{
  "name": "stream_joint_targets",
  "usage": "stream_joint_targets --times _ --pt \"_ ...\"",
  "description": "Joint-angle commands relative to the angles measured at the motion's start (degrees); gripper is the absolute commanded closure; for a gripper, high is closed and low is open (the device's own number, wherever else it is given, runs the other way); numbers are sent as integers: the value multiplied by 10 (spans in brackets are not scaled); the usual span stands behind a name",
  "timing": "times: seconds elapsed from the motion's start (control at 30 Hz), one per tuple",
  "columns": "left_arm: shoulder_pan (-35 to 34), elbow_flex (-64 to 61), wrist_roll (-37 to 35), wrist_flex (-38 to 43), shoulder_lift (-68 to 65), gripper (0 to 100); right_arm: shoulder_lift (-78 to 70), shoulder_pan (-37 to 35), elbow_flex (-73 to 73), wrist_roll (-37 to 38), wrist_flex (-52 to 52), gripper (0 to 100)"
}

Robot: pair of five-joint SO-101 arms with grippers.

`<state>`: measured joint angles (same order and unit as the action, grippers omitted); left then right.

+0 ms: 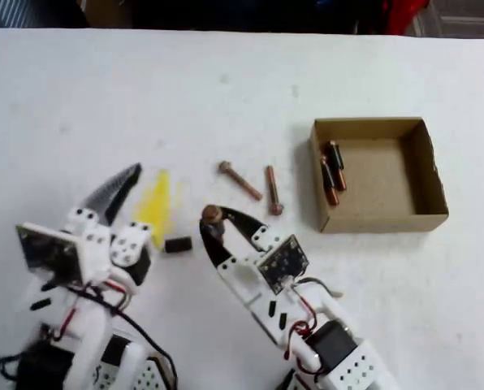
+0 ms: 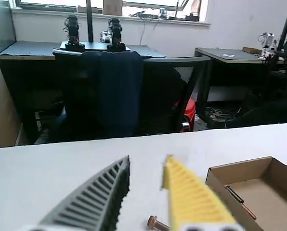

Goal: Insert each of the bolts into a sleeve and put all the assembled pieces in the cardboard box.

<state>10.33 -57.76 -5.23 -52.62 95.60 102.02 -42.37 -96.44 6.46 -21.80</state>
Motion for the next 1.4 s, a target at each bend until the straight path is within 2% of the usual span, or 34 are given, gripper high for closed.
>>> stream_joint_targets --times 0.0,0.13,0.3,0.5,0.6,0.7,0.83,1.0,1.1,1.23,1.37 --pt "-36 61 1 -62 -7 932 5 37 -4 9 1 981" --pt "-63 90 2 -135 -7 981 5 71 18 9 -14 981" --pt "-110 78 4 -185 -7 977 5 127 101 9 -115 981" --pt "-173 -58 5 -152 -7 977 0 183 208 11 -234 981" --pt "-203 -117 5 -111 -7 977 0 200 247 58 -276 981" --pt "-207 -142 5 -97 -7 977 0 212 285 90 -313 981" --pt "-207 -115 5 -99 7 977 -1 232 323 93 -335 981" --pt "-196 -100 4 -125 98 978 -1 240 346 93 -335 981" --pt "-196 -100 5 -131 90 978 -7 240 360 93 -335 981" --pt "-196 -117 6 -132 87 978 -81 247 403 92 -345 981" --pt "-196 -202 71 -127 87 978 -218 291 476 91 -362 981"
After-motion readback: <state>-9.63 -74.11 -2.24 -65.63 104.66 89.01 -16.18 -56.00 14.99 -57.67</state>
